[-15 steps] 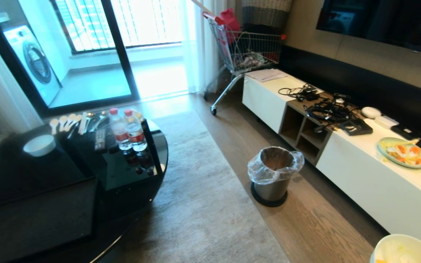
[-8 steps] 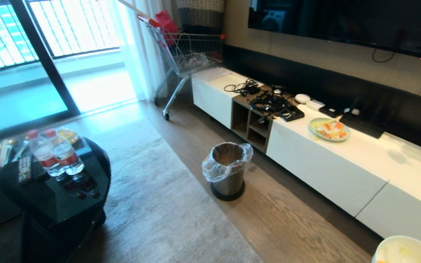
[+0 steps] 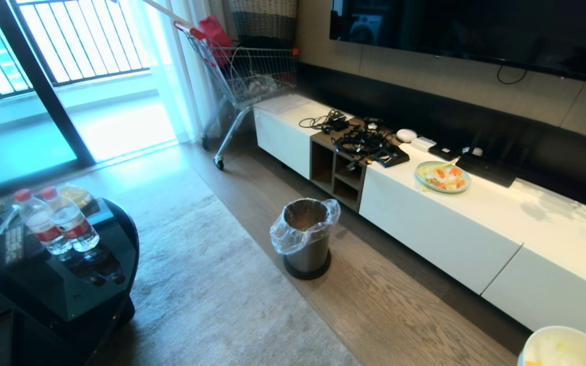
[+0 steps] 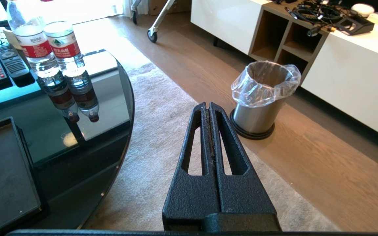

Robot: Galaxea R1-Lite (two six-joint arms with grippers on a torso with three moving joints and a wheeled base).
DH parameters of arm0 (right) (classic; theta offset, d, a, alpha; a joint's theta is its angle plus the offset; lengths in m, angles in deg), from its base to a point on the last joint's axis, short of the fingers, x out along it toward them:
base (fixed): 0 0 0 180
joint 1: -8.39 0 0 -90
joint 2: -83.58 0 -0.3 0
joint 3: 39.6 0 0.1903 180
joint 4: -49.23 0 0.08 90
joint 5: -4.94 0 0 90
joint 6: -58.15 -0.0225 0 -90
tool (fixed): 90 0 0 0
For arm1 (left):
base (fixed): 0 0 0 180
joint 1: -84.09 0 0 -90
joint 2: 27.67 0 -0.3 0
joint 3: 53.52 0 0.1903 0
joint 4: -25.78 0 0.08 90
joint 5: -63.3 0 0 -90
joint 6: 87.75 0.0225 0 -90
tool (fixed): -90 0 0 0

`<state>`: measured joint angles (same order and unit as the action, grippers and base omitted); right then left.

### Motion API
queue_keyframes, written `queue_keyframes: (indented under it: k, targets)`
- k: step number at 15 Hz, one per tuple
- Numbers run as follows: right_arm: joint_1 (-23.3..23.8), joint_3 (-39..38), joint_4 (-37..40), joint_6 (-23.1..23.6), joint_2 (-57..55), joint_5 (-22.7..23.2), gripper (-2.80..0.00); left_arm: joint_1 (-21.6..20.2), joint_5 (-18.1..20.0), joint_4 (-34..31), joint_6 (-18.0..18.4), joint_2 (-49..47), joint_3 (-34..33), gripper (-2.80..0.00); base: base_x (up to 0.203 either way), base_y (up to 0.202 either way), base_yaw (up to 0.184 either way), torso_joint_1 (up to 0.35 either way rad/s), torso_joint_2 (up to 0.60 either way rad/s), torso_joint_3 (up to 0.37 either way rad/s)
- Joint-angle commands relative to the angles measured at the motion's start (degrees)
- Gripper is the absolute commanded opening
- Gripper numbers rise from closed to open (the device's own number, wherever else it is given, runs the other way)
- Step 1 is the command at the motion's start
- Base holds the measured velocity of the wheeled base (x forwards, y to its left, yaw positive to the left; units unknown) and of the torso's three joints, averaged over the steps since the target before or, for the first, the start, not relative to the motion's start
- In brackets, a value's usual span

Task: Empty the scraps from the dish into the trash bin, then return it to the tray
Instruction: Move the bowl over the trash can

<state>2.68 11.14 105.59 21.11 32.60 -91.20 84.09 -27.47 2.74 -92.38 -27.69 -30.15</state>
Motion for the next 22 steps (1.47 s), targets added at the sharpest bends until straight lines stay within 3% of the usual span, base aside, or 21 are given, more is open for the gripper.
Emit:
queue_keyframes:
  k: [1, 16, 22]
  targets:
    - [0.0, 0.0, 0.2, -0.2, 0.1, 0.0, -2.80, 0.0, 0.0, 0.0, 0.0, 0.0, 0.0, -2.80, 0.000, 0.000, 0.000, 0.000, 0.00, 0.000]
    - [-0.1, -0.1, 0.1, -0.3, 0.2, 0.1, -2.80, 0.0, 0.0, 0.0, 0.1, 0.0, 0.0, -2.80, 0.000, 0.000, 0.000, 0.000, 0.00, 0.000]
    - [-0.1, -0.2, 0.1, -0.2, 0.1, 0.0, -2.80, 0.0, 0.0, 0.0, 0.1, 0.0, 0.0, -2.80, 0.157, 0.000, 0.001, 0.001, 0.00, 0.002]
